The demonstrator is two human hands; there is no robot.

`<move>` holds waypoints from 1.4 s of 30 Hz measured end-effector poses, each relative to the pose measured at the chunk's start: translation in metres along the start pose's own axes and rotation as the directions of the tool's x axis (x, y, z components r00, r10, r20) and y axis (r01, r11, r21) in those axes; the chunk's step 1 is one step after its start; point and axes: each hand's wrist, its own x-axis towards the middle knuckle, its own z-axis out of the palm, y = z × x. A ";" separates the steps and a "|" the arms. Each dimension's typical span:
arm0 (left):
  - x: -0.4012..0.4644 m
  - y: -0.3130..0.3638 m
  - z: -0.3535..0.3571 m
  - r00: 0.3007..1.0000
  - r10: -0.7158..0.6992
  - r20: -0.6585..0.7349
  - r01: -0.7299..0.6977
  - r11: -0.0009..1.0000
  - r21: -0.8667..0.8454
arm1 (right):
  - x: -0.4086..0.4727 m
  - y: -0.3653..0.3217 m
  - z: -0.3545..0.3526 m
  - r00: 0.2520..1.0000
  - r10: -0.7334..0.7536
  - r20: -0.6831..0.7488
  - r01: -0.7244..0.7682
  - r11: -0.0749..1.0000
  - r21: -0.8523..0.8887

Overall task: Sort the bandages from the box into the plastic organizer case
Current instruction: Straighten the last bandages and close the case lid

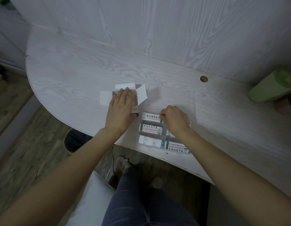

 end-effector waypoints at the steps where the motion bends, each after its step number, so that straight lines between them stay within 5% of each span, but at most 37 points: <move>1: 0.001 -0.003 0.001 1.000 0.000 -0.001 0.000 1.000 0.005 | 0.002 0.000 0.000 1.000 0.005 0.000 -0.005 1.000 -0.003; 15: 0.005 -0.016 -0.007 0.998 0.065 -0.019 -0.063 0.995 0.076 | 0.006 -0.004 0.001 1.000 0.022 -0.006 -0.023 1.000 -0.019; 23: -0.005 -0.012 -0.004 0.958 0.038 -0.283 -0.059 0.996 -0.068 | 0.005 -0.005 0.000 0.999 0.045 -0.004 -0.045 0.999 -0.019; 26: -0.012 -0.003 -0.006 0.880 0.259 -0.399 -0.315 0.946 -0.081 | 0.002 -0.004 -0.001 0.999 0.036 -0.027 -0.036 0.999 0.005; 29: -0.011 0.004 0.009 0.846 0.502 -0.180 -0.515 0.856 -0.036 | 0.000 -0.004 -0.002 0.999 0.036 -0.035 -0.036 0.999 0.014; 34: 0.003 0.028 0.020 0.911 0.319 0.263 -0.334 0.942 0.015 | -0.004 -0.001 -0.007 1.000 0.019 -0.005 -0.018 1.000 0.020; 42: 0.021 0.035 0.023 0.915 0.199 0.350 -0.265 0.953 0.149 | -0.004 -0.002 -0.004 0.996 -0.062 0.059 0.069 0.991 -0.116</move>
